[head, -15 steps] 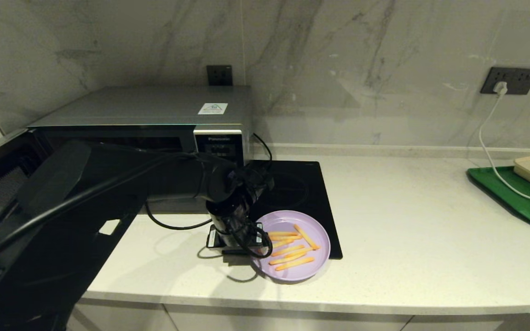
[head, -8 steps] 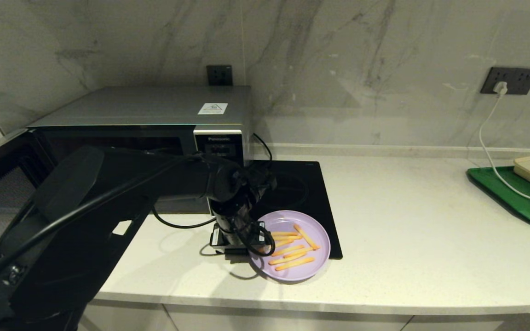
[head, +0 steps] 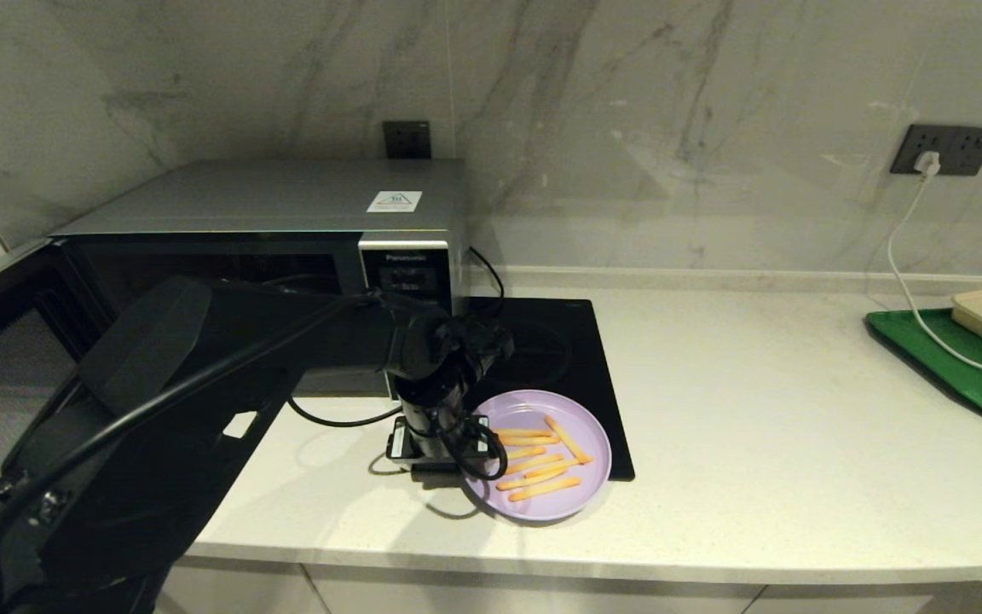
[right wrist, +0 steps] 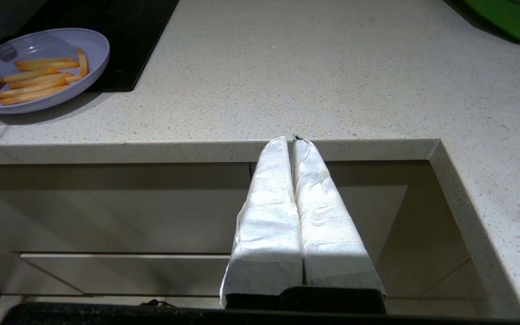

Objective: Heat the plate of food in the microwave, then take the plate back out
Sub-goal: Put the plate in the microwave oven

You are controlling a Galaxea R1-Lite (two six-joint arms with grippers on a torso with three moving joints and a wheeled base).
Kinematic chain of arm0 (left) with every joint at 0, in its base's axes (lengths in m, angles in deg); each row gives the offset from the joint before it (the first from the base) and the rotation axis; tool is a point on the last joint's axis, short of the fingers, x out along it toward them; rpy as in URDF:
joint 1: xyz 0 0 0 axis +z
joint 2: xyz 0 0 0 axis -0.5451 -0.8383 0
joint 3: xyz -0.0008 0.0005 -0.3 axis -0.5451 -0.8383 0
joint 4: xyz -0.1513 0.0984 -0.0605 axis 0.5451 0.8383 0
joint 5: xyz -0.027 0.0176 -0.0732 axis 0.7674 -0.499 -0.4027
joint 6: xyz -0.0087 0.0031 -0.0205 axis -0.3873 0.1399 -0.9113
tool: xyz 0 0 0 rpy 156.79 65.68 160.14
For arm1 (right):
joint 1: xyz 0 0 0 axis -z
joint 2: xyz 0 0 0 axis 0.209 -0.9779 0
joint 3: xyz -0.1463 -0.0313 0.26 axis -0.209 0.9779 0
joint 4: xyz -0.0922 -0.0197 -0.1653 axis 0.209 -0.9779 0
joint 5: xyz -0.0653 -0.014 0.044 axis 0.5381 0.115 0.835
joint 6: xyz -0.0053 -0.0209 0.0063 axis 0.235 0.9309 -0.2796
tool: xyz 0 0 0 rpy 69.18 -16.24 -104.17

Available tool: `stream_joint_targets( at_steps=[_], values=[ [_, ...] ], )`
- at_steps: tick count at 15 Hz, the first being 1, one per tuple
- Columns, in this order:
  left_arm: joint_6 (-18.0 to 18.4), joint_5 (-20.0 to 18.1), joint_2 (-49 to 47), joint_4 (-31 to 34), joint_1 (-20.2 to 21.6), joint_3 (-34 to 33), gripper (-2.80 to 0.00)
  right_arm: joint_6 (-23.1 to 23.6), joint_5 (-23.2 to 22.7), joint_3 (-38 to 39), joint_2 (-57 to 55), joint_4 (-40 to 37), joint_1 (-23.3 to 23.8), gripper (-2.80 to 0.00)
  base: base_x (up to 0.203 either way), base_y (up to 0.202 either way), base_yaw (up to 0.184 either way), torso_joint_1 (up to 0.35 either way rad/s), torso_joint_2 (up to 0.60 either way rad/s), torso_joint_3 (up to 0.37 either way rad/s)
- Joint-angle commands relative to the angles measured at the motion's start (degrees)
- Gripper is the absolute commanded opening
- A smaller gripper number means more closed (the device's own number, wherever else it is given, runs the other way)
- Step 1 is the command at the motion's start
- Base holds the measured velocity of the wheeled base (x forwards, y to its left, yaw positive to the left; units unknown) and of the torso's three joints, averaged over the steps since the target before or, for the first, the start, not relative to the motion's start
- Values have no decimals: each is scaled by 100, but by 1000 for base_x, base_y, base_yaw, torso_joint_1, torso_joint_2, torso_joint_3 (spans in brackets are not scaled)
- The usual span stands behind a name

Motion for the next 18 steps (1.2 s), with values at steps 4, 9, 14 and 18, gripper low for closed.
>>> stream_joint_targets(
  at_steps=[4,9,14,18],
  values=[
    [-30,7,-14,21,-3,-7,-280,-5,-1,0,-5,-7,-3,-280,0,0,0,0,0,0],
    [-49,6,-14,21,-29,-33,-280,-5,-1,0,-5,-7,0,-280,0,0,0,0,0,0],
    [-75,-1,13,27,-65,-42,-280,-2,-1,0,-5,-7,-6,-280,0,0,0,0,0,0],
    [-102,-1,39,111,-73,-42,-280,-5,-1,0,-5,-7,-5,-280,0,0,0,0,0,0]
  ],
)
